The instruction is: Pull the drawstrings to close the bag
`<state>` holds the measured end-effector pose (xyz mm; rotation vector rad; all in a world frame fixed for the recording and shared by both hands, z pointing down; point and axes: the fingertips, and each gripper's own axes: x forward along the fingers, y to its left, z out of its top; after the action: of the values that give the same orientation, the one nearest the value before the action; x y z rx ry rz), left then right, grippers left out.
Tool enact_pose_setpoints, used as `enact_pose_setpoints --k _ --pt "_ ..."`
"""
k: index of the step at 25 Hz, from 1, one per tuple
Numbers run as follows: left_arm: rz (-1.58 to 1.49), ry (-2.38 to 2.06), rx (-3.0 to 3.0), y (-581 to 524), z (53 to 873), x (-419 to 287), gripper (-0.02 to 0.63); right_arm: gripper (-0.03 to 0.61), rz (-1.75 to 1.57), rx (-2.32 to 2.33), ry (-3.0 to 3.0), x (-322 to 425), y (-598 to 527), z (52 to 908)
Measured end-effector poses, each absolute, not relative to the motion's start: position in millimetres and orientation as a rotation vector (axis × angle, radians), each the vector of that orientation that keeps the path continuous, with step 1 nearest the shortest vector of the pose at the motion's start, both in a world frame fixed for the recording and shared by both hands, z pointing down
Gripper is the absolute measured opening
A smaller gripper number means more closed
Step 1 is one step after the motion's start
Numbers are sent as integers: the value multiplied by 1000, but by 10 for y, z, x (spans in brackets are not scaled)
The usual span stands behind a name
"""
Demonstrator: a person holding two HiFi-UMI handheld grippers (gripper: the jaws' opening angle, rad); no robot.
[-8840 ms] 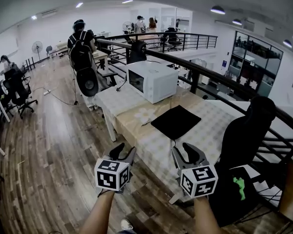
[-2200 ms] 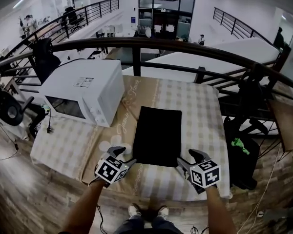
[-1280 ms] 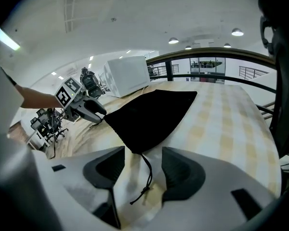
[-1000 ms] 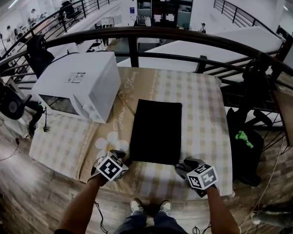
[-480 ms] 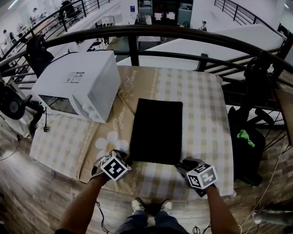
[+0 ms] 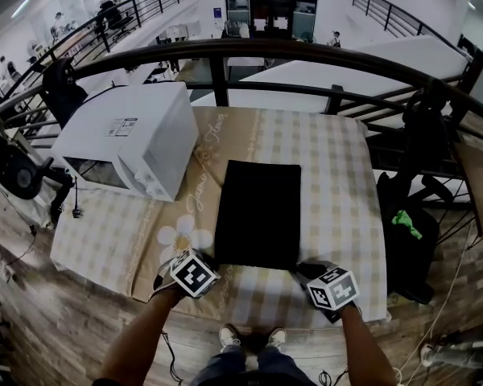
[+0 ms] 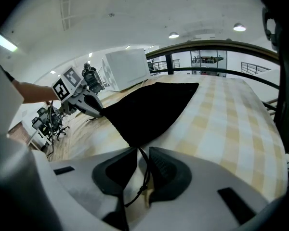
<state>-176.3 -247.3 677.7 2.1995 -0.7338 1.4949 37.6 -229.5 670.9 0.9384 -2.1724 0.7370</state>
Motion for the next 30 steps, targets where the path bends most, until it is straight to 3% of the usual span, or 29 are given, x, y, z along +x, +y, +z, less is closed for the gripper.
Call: enact_pose_setpoints --k 11,30 --pt "1390 -796 2148 -2496 6757 -1789 28 28 715 953 -2156 377 -2294 6724" --pt "1284 -975 2274 -2657 6297 -1822 26 22 578 1035 -2199 387 -2447 6285"
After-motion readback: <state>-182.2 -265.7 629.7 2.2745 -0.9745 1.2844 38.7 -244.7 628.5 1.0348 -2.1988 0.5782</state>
